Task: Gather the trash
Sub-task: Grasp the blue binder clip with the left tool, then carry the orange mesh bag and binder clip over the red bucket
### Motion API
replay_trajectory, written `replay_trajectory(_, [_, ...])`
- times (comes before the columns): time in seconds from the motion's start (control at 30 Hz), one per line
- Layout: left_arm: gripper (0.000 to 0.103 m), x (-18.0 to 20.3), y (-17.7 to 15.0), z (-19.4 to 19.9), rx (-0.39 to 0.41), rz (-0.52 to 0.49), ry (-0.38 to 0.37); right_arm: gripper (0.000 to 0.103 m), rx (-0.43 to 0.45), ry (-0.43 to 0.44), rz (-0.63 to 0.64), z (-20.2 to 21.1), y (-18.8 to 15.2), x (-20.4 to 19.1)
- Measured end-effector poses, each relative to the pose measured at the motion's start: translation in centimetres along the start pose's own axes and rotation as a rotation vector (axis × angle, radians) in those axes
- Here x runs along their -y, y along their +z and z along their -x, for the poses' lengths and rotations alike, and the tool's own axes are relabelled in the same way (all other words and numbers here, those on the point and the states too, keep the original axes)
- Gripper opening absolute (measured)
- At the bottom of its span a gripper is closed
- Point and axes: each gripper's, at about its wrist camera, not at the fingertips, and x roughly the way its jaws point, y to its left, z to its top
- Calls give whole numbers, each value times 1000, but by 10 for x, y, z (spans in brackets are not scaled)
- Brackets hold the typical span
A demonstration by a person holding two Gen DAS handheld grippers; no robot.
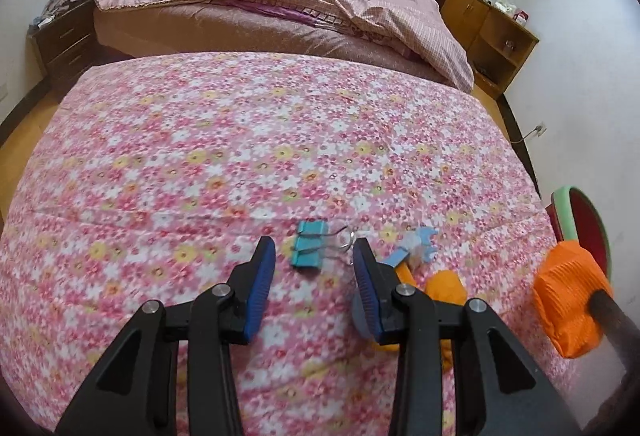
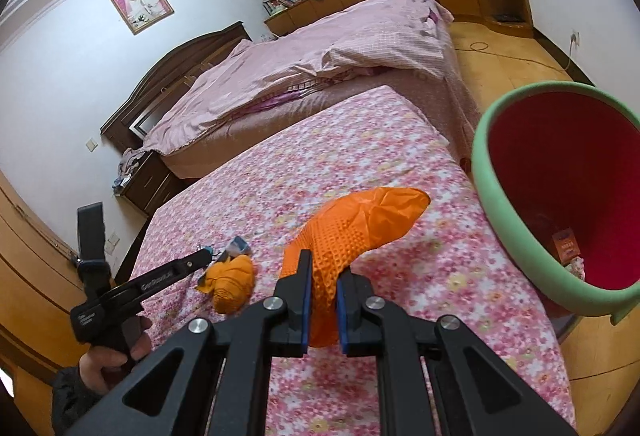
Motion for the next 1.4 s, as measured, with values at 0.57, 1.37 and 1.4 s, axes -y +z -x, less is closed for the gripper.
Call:
replay_trajectory(0.57, [16,-11,-7,29,81,50,-78,12,12,5,-44,13,-8,15])
replay_trajectory(1.37, [16,72,-27,128,183,-74,-233,12,160,23,-74,95,-17,29])
replay_trajectory(1.4, [16,79,-28,128,181,-84,-239,12,165,22,-79,98,-17,32])
